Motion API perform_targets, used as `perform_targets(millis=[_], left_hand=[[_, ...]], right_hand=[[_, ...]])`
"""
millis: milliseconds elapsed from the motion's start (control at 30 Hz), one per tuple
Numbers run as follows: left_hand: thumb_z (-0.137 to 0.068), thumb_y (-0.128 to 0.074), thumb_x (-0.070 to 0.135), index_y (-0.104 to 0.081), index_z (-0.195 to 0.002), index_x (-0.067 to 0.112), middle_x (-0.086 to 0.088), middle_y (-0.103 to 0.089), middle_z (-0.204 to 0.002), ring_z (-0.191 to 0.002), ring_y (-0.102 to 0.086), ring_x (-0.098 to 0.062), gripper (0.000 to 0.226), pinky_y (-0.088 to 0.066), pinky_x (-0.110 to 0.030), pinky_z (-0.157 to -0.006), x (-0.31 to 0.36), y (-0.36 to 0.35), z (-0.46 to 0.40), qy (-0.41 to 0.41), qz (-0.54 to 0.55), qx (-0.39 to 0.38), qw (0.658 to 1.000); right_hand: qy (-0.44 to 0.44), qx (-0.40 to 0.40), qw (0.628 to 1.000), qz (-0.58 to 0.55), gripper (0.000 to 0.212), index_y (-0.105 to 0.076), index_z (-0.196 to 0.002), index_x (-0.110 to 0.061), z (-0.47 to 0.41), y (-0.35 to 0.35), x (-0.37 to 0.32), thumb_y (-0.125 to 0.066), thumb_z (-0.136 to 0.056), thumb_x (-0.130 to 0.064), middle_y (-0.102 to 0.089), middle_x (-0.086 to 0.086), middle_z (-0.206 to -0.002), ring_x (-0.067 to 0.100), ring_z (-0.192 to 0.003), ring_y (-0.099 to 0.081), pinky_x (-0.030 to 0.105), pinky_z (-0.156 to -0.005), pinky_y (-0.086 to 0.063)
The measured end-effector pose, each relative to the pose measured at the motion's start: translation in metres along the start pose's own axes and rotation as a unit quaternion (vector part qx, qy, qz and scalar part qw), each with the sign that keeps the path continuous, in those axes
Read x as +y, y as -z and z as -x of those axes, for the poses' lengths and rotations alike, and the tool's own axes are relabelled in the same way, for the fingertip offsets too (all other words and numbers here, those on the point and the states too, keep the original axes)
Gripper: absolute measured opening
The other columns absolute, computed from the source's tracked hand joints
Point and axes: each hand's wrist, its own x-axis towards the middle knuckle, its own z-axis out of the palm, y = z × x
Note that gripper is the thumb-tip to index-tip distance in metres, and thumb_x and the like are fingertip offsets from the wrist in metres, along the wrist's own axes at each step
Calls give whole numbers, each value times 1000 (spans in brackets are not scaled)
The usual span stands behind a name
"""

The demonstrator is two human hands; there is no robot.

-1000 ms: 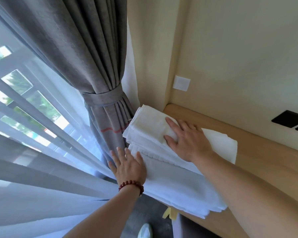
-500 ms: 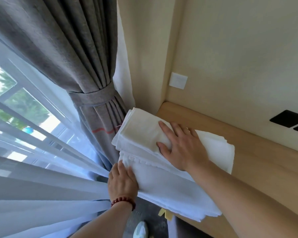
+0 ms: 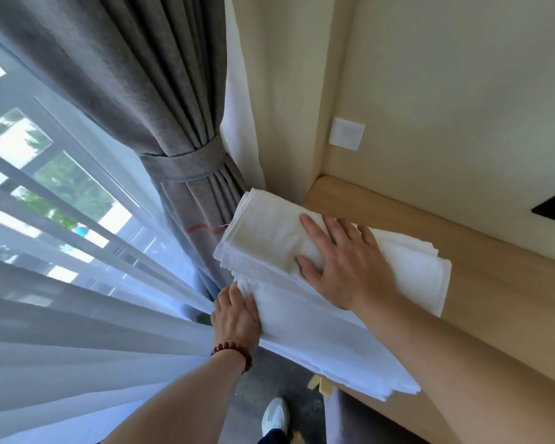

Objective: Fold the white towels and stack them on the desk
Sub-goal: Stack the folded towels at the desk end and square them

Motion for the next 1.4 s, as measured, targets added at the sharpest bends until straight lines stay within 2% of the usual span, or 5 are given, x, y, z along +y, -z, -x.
perform_targets(millis=[167,333,533,833,1400], left_hand=[[-100,-31,43,-36,-148,27,0,-39,-152,-144,-26,-22,50,-29,-47,-115,16,39,-10,48,-37,-59,996],[-94,-32,25,-41,-142,20,-2,-43,-148,-139,-32,-23,50,-30,-44,-114,74,54,6,98,55,25,993],[-98,-19,41,7,-159,22,1,-8,-167,-154,-1,-21,69,-4,-49,-123,68,25,13,209,72,2,975],[-97,-11,54,-39,-146,21,-6,-39,-152,-140,-31,-29,65,-19,-45,-119,53,-6,14,159,69,96,980],[-98,-22,58,-42,-145,25,-7,-44,-148,-132,-41,-28,60,-35,-46,-108,20,19,-3,130,144,20,981]], right_hand=[[-13,-1,1000,1,72,-25,-157,-34,-1,6,2,-26,-94,-68,-45,4,-151,30,-128,-49,51,-107,-37],[-17,-9,1000,-11,74,-17,-158,-37,-2,10,6,-19,-92,-71,-43,1,-152,27,-130,-48,47,-108,-37],[-19,-23,999,-27,74,-7,-158,-40,-1,12,10,-15,-92,-72,-36,-3,-156,24,-136,-40,44,-114,-30],[-11,-18,999,-37,75,-10,-158,-39,-3,5,7,-16,-91,-72,-34,2,-158,27,-139,-38,48,-116,-27],[-8,-123,989,-78,72,3,-156,-44,-13,39,-2,-18,-93,-73,-9,-1,-167,28,-152,-15,55,-121,-11]])
